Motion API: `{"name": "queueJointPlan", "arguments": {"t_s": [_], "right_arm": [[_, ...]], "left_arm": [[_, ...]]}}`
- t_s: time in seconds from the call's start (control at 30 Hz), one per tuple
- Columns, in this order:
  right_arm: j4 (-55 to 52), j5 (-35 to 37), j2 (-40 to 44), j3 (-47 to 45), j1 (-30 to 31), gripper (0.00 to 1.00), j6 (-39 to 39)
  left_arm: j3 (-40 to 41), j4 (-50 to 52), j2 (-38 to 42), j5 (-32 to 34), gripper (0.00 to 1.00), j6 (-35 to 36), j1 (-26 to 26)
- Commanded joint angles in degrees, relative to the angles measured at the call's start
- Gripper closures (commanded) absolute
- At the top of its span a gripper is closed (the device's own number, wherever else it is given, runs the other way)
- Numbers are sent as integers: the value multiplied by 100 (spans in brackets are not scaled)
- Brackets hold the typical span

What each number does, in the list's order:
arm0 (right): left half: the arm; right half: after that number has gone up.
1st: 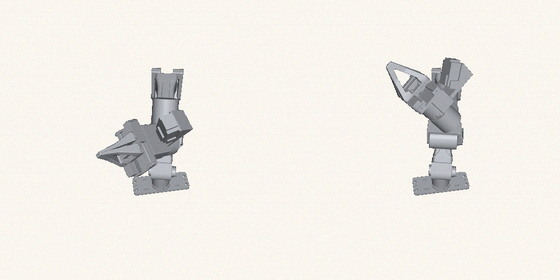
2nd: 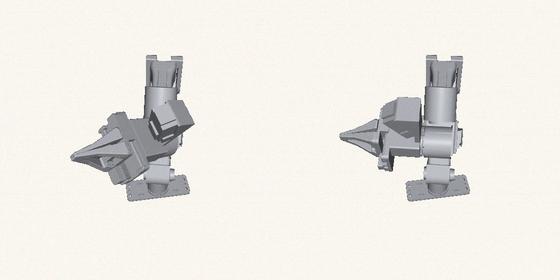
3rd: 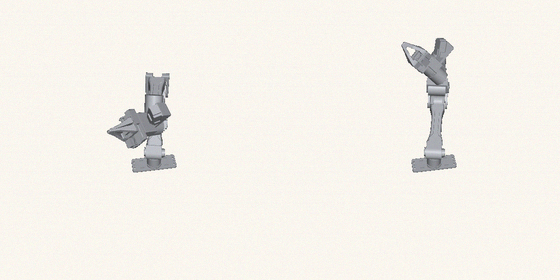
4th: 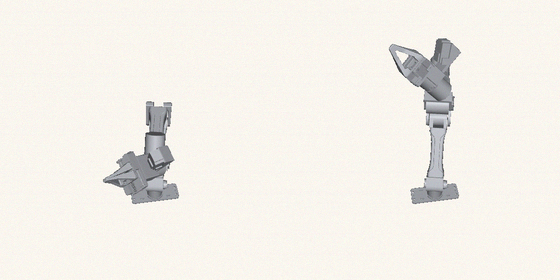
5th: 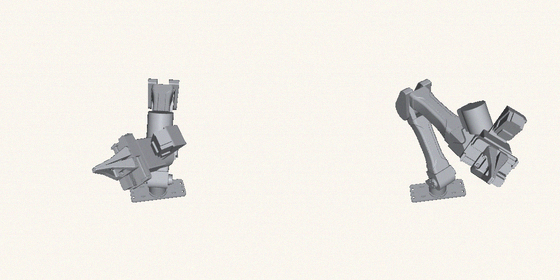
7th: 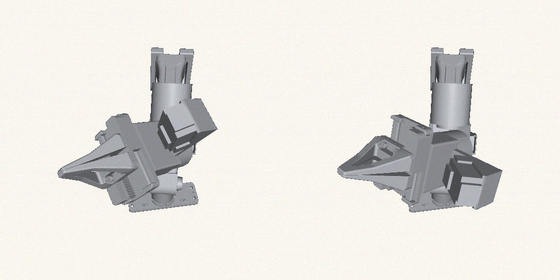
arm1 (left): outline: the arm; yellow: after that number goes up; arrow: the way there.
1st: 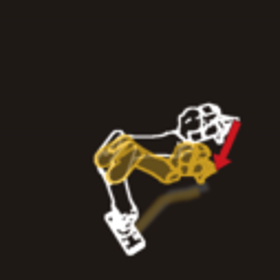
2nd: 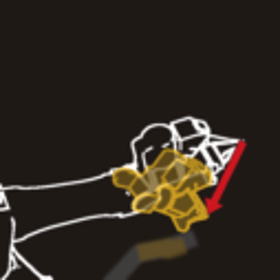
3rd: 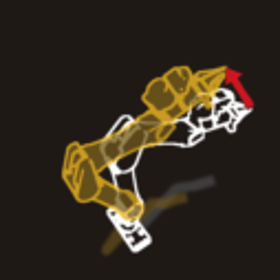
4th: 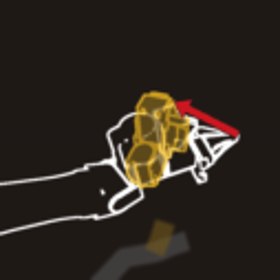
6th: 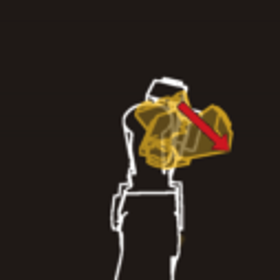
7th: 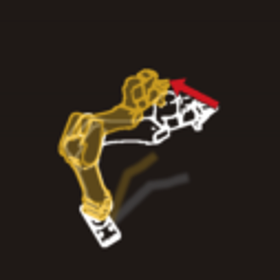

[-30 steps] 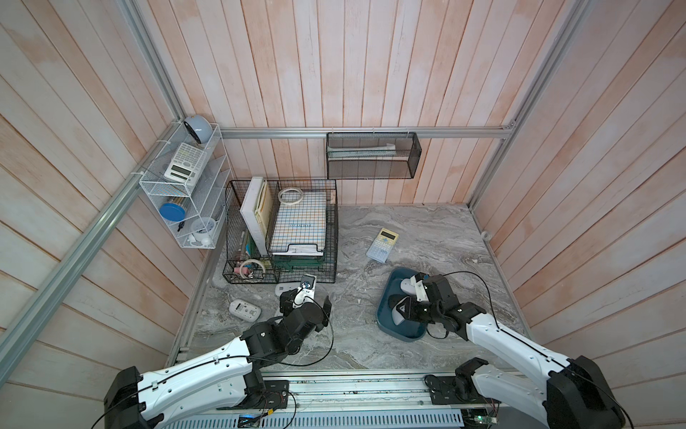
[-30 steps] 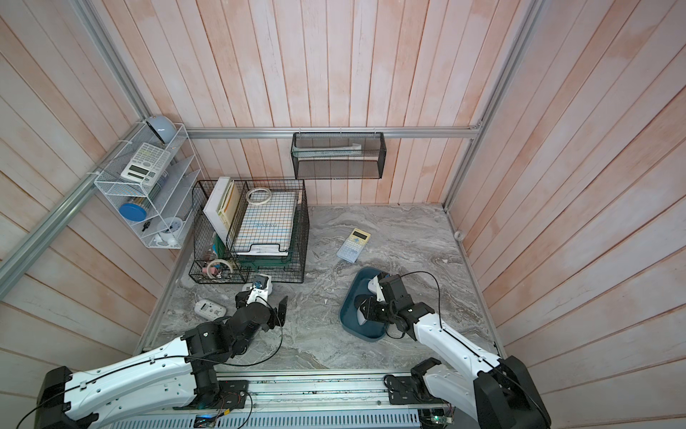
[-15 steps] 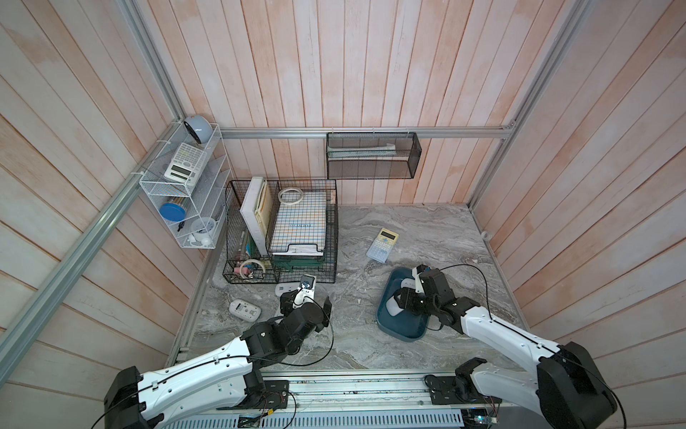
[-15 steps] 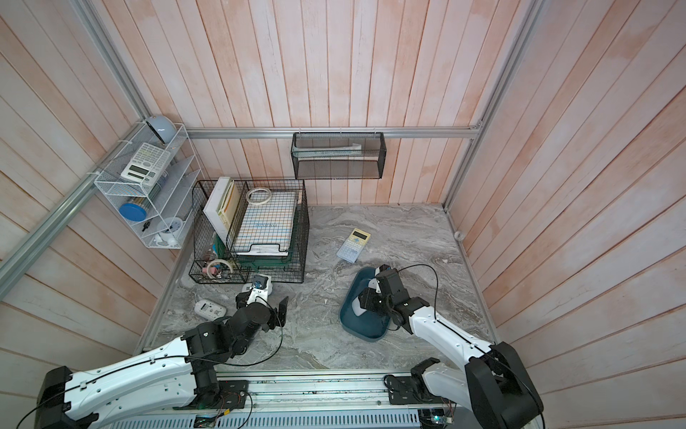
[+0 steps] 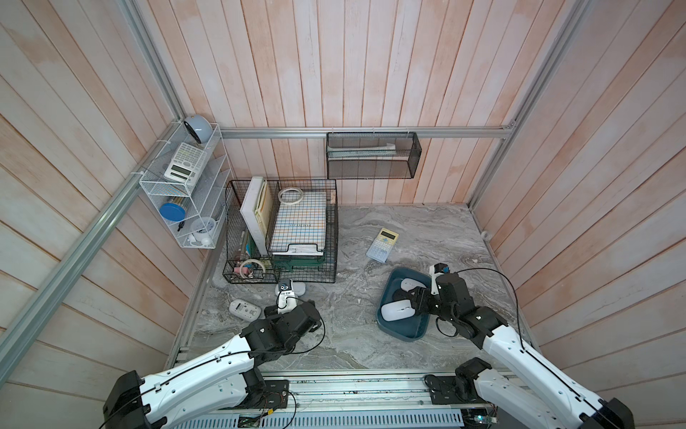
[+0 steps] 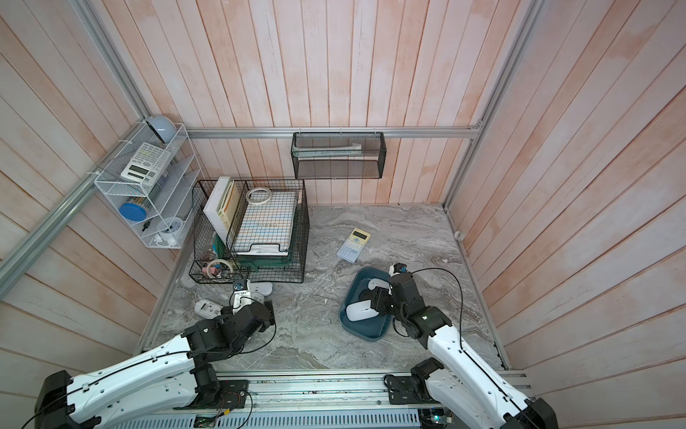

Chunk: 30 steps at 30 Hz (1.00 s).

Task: Put the mouse in the storage box
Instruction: Place the mouse in the storage box, then pick up the mouse from the center of the board.

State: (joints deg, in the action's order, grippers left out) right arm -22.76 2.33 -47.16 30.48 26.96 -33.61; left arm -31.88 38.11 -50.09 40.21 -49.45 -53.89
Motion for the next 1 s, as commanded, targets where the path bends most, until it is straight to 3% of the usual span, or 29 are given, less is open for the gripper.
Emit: {"name": "queueJointPlan", "arguments": {"t_s": [0.0,0.17,0.27,0.4,0.53,0.73,0.97], "right_arm": [[-334,209,131,146,-24,35,402],[-157,-17,241,32,-24,35,436],[31,-142,277,-52,-24,35,350],[68,-228,282,-37,-24,35,354],[109,-196,310,-55,-24,35,440],[182,-210,285,-114,-32,35,460],[212,-233,300,-84,-49,35,477]], "left_arm": [[120,330,-21,-111,0,-410,229],[60,47,-99,-574,0,-38,1060],[42,-420,-309,-1196,0,357,1689],[38,-1012,-931,-2050,0,678,2443],[-139,-1183,-1723,-2213,0,789,2885],[-418,-1476,-2416,-2846,0,981,3052],[-208,-2048,-2672,-3739,0,849,3051]]}}
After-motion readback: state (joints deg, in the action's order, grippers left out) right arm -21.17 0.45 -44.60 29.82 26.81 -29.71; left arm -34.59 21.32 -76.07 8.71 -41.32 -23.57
